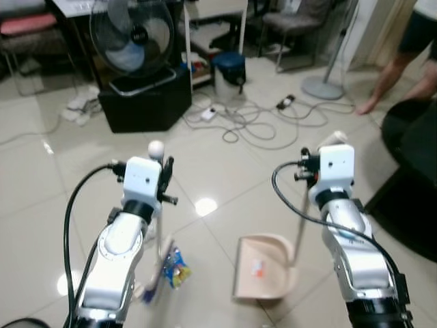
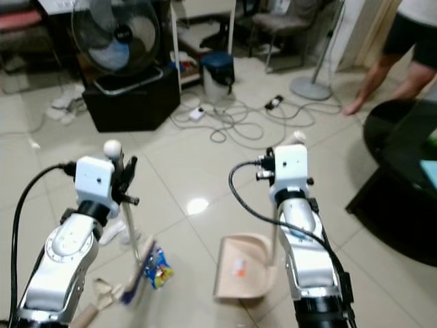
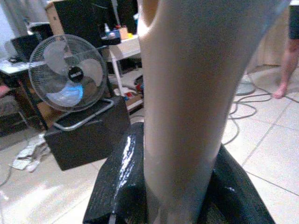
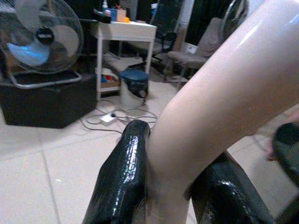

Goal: Sweep floor

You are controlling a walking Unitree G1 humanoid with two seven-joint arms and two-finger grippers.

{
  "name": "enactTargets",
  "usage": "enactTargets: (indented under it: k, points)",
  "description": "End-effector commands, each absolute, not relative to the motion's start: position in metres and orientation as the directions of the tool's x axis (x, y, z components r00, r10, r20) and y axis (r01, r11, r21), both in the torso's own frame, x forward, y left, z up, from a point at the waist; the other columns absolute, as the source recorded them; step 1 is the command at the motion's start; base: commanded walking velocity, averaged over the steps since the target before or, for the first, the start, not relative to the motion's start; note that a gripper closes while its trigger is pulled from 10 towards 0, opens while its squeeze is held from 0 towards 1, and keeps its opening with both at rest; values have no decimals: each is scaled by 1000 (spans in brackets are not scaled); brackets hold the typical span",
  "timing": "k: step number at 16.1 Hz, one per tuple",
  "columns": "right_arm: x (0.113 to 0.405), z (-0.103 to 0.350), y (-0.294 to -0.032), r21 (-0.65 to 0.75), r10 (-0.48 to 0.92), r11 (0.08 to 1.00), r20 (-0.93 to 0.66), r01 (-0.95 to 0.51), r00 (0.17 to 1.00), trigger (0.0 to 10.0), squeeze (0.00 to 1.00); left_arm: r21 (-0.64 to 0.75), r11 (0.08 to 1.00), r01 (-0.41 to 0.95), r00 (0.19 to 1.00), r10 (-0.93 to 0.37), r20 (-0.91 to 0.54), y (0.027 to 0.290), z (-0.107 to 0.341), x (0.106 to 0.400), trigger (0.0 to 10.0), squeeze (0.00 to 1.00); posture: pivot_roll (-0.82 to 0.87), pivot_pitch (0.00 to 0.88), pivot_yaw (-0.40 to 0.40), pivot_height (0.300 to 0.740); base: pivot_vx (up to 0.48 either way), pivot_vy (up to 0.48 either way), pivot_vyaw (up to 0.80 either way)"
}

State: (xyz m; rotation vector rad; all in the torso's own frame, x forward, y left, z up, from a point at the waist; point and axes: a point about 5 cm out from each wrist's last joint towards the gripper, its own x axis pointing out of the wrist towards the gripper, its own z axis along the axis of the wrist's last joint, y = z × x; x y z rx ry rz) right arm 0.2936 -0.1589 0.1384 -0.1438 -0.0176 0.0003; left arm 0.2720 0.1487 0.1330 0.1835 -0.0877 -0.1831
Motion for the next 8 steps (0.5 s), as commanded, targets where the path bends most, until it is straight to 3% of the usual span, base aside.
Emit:
enactTargets:
  k: [1,4,8]
  points:
    - [294,147,-163,-159,-16,987,62,25,998,10000,0,183,964,192,972,-213,104,142,140,272,10000,0,-16,47,6,740,360,0,800]
    - [294,146,-163,-153,-19,988,64,29,998,10000,0,182,964,193,972,-214,102,142,140,272,10000,0,-16,56,14,740,359,0,800]
    - [291,143,-165,-129,-34,991,53,41,998,10000,0,182,962,202,971,-221,95,141,139,272,10000,0,-17,63,21,740,353,0,0]
